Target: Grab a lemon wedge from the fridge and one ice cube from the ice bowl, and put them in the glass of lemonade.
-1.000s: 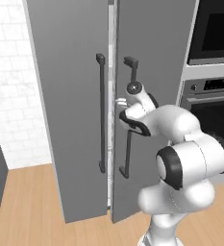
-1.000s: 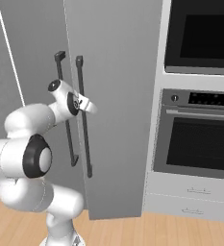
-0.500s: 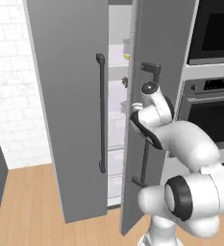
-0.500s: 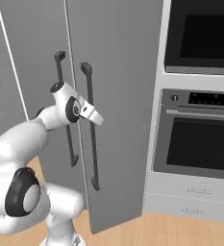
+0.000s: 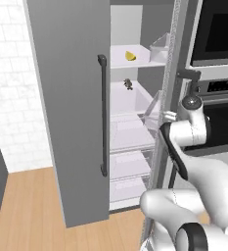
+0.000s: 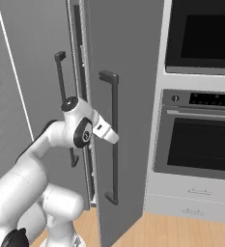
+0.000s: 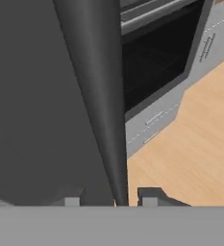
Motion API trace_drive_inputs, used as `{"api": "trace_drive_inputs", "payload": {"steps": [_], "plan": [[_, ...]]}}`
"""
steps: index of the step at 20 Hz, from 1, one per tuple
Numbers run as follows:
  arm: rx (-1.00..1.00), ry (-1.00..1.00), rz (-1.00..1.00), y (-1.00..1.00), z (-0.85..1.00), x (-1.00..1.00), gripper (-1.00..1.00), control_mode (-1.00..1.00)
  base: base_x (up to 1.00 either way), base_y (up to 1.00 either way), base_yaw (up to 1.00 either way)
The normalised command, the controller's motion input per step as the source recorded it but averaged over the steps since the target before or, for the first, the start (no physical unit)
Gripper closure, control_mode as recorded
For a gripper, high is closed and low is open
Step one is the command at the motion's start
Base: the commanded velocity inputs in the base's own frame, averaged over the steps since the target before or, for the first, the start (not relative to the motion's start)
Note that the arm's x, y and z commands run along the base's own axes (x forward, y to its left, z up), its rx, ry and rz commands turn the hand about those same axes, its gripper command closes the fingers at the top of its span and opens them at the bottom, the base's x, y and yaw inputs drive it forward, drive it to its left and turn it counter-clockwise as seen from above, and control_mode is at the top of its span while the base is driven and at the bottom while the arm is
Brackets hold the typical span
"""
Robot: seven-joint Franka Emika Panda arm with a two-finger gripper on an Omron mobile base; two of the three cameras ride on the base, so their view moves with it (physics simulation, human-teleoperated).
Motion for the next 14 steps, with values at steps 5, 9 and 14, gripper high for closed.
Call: {"api": "trace_drive_inputs", "payload": {"steps": [5, 9, 14], "plan": [[-0.02, -0.09, 0.01, 0.42, 1.00, -0.89, -1.00, -1.00, 0.00, 0.00, 0.00], [-0.09, -0.12, 0.00, 0.94, 1.00, -0.41, -1.00, -1.00, 0.00, 0.00, 0.00], [-0.21, 0.04, -0.19, 1.00, 0.35, 0.56, -1.00, -1.00, 0.00, 0.00, 0.00]]}}
